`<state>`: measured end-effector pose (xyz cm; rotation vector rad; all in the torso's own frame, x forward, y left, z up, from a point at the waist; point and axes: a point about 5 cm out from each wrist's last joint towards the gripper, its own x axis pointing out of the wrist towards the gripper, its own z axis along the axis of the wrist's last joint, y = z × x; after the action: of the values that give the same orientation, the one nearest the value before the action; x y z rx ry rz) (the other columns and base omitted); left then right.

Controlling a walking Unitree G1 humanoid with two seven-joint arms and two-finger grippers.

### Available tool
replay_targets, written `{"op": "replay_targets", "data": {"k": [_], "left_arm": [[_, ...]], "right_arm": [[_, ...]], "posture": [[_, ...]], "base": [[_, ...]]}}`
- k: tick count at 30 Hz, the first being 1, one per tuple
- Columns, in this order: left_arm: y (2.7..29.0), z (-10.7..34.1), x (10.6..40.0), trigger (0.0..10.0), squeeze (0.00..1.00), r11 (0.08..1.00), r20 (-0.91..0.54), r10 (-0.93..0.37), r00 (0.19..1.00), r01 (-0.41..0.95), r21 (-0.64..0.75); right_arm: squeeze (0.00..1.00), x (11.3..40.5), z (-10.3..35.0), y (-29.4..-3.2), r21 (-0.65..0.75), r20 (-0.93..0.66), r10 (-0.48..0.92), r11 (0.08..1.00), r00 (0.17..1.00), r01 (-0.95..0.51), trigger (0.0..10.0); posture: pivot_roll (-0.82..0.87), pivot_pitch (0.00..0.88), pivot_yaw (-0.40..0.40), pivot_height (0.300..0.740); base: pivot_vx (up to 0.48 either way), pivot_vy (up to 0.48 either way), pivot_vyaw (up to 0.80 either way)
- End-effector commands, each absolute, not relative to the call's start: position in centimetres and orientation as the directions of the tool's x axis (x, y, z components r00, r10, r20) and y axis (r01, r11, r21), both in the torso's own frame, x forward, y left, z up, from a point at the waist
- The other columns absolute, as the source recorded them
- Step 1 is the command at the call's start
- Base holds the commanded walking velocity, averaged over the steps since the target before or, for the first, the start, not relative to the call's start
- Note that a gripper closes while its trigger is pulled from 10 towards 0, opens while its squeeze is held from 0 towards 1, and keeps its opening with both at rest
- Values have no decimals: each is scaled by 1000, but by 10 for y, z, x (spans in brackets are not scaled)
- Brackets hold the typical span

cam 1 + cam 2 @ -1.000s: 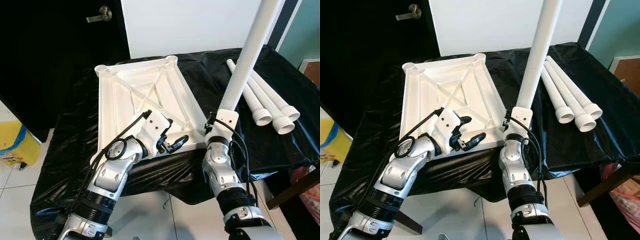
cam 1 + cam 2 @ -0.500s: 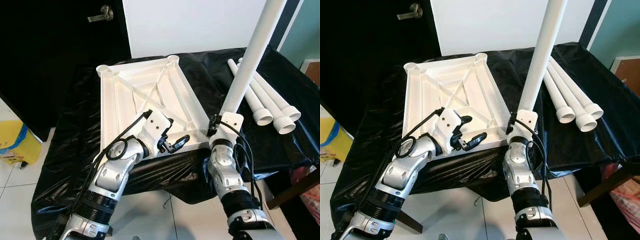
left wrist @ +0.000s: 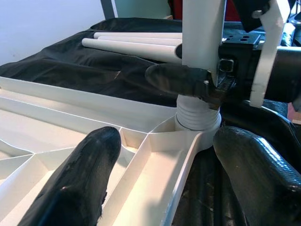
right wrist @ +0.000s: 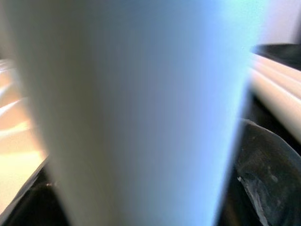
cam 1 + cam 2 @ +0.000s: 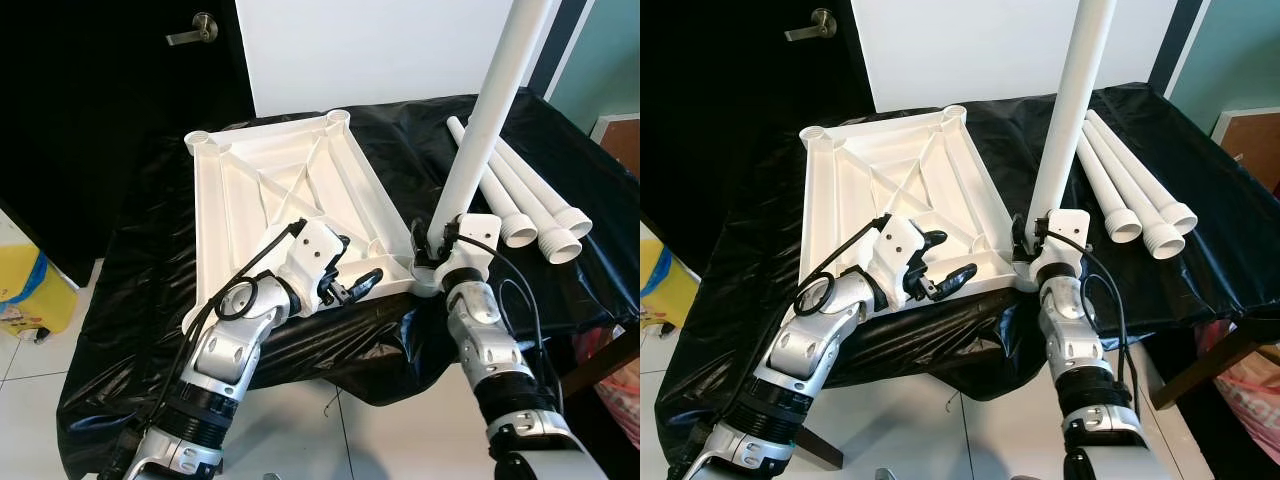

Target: Building children table

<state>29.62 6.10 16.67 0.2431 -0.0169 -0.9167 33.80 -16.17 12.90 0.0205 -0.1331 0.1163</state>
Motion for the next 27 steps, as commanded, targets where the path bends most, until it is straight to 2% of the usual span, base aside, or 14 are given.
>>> {"op": "replay_targets", "data": {"k": [1, 3, 5, 6, 10, 14, 22, 23, 24, 25, 26, 27], "left_arm": [[64, 167, 301, 10000, 0, 635, -80, -742, 666, 736, 234], [64, 167, 302, 10000, 0, 636, -78, -742, 666, 735, 234], [64, 167, 302, 10000, 0, 636, -78, -742, 666, 735, 234], [64, 168, 302, 10000, 0, 636, -75, -742, 666, 735, 234], [64, 168, 302, 10000, 0, 637, -73, -742, 667, 734, 233], [63, 168, 302, 10000, 0, 634, -71, -746, 662, 739, 229], [53, 162, 289, 10000, 0, 546, -108, -813, 572, 814, 198], [52, 161, 288, 10000, 0, 534, -116, -820, 561, 822, 198], [52, 161, 288, 10000, 0, 534, -116, -820, 561, 822, 198], [51, 160, 286, 10000, 0, 527, -122, -823, 555, 826, 200], [51, 159, 285, 10000, 0, 524, -127, -824, 552, 828, 201], [51, 159, 285, 10000, 0, 524, -127, -824, 552, 828, 201]], "right_arm": [[0, 338, 126, -160, -16, 104, 231, 973, 967, -231, 10000], [0, 338, 123, -165, -69, 83, 308, 950, 948, -303, 10000], [0, 338, 123, -165, -69, 83, 308, 950, 948, -303, 10000], [0, 337, 121, -169, -106, 55, 383, 920, 922, -376, 10000], [0, 338, 122, -177, -145, 16, 471, 874, 882, -464, 10000], [0, 341, 126, -182, -169, 0, 508, 849, 861, -501, 10000], [0, 352, 136, -189, -215, -45, 584, 786, 810, -579, 10000], [0, 353, 137, -190, -216, -54, 589, 782, 807, -585, 9020], [0, 353, 137, -190, -216, -54, 589, 782, 807, -585, 9020], [0, 353, 136, -191, -217, -63, 591, 778, 804, -589, 4392], [0, 353, 134, -193, -220, -77, 588, 777, 805, -589, 1451], [0, 353, 134, -193, -220, -77, 588, 777, 805, -589, 1451]], "posture": [[-133, 0, 21, 740], [-133, 0, 20, 740], [-133, 0, 20, 740], [-133, 0, 19, 740], [-134, 0, 18, 740], [-134, 0, 19, 740], [-132, 0, 23, 740], [-125, 0, 22, 740], [-125, 0, 22, 740], [-123, 0, 21, 740], [-123, 0, 21, 740], [-123, 0, 21, 740]], "base": [[0, 0, 0], [0, 0, 0], [0, 0, 0], [0, 0, 0], [0, 0, 0], [0, 0, 0], [0, 0, 0], [0, 0, 0], [0, 0, 0], [0, 0, 0], [0, 0, 0], [0, 0, 0]]}}
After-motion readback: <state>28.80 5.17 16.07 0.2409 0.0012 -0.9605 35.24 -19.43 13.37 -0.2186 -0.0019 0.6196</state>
